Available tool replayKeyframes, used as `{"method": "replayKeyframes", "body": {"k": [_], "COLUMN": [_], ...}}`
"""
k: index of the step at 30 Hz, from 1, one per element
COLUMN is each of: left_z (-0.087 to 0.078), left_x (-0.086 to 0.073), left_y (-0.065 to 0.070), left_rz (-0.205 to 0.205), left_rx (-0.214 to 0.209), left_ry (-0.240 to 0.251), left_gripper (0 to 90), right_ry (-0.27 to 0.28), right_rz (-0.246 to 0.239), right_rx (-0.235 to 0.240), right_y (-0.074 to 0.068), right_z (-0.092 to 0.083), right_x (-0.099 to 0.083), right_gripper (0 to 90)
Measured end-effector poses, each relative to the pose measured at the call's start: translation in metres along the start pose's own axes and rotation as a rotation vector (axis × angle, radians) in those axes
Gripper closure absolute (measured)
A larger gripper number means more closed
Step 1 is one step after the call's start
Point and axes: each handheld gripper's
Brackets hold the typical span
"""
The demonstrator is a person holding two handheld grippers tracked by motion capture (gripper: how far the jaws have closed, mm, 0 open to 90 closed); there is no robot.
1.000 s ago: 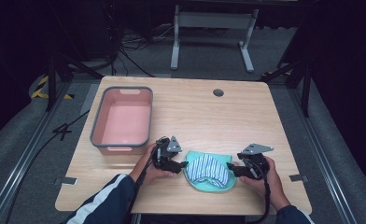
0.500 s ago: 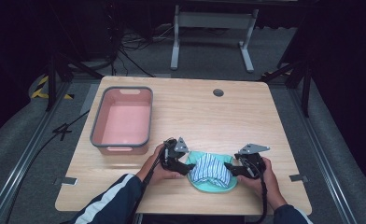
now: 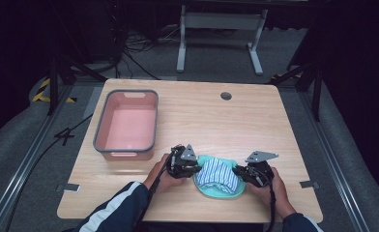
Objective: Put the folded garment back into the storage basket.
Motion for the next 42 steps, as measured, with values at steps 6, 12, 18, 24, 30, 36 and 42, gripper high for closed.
{"method": "replayKeyframes", "body": {"k": [6,12,18,24,30,36,42], "left_z": [-0.001,-0.001,-0.005,-0.011,-0.023,-0.031,-0.037], "left_x": [0.000,0.003,0.003,0.005,0.010,0.013,0.018], "left_y": [0.002,0.004,0.004,0.005,0.001,-0.002,-0.003], "left_rz": [0.026,0.038,0.054,0.075,0.084,0.085,0.089], "left_rx": [0.011,0.018,0.023,0.045,0.086,0.106,0.118], "left_ry": [-0.011,-0.022,-0.029,-0.020,0.009,0.028,0.036], "left_gripper": [83.1,83.9,84.3,84.3,84.3,84.4,84.4], "right_ry": [0.007,0.012,0.010,0.041,0.059,0.091,0.116], "right_rz": [0.002,0.000,-0.006,0.006,-0.005,0.002,-0.013], "right_rx": [-0.010,-0.021,-0.024,-0.022,-0.037,-0.038,-0.042], "right_y": [-0.001,-0.002,-0.003,-0.002,-0.005,-0.004,-0.006], "right_z": [0.000,-0.002,-0.005,-0.009,-0.009,-0.011,-0.013], "right_x": [0.000,-0.001,0.001,0.006,0.015,0.026,0.036], "right_gripper": [86.7,87.3,87.6,87.7,87.7,87.7,87.7]}}
Point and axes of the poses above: each handheld gripper's, and its own axes: z roughly forward along the jaws, x roughly out of its top, y roughly to its right, and after that the axes turned 7 degrees about -z, right-handed
